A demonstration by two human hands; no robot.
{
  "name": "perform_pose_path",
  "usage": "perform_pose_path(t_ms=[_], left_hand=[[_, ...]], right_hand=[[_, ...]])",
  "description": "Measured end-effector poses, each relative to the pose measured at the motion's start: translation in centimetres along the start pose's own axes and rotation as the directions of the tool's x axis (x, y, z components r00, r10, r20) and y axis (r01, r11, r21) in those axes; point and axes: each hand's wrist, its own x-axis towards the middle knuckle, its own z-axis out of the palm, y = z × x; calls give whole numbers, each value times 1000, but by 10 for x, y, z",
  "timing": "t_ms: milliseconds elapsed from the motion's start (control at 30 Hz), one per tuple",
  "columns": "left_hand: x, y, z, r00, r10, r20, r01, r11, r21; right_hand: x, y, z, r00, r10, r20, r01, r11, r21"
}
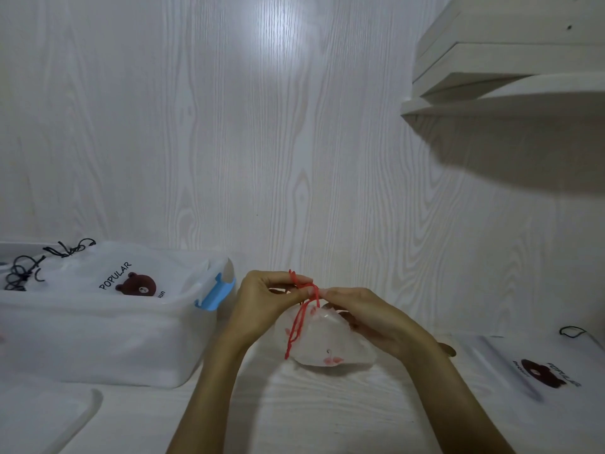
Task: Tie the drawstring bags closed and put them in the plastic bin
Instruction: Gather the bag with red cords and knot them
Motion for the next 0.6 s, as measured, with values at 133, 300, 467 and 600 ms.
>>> perform_pose_path(t_ms=[133, 300, 467, 600], left_hand=[[0, -1, -1, 1000, -1, 28, 1, 1000, -10], [1, -1, -4, 996, -23, 91, 22, 1000, 8], [0, -1, -5, 995, -17, 96, 18, 1000, -5], [1, -3, -8, 997, -41, 70, 41, 999, 6]], right_hand=[[1, 4, 4, 1000, 4, -24, -1, 994, 105], [6, 2, 6, 990, 59, -126, -32, 978, 205], [9, 7, 1, 995, 85, 60, -103, 851, 515], [6, 6, -13, 995, 27, -95, 37, 791, 611]])
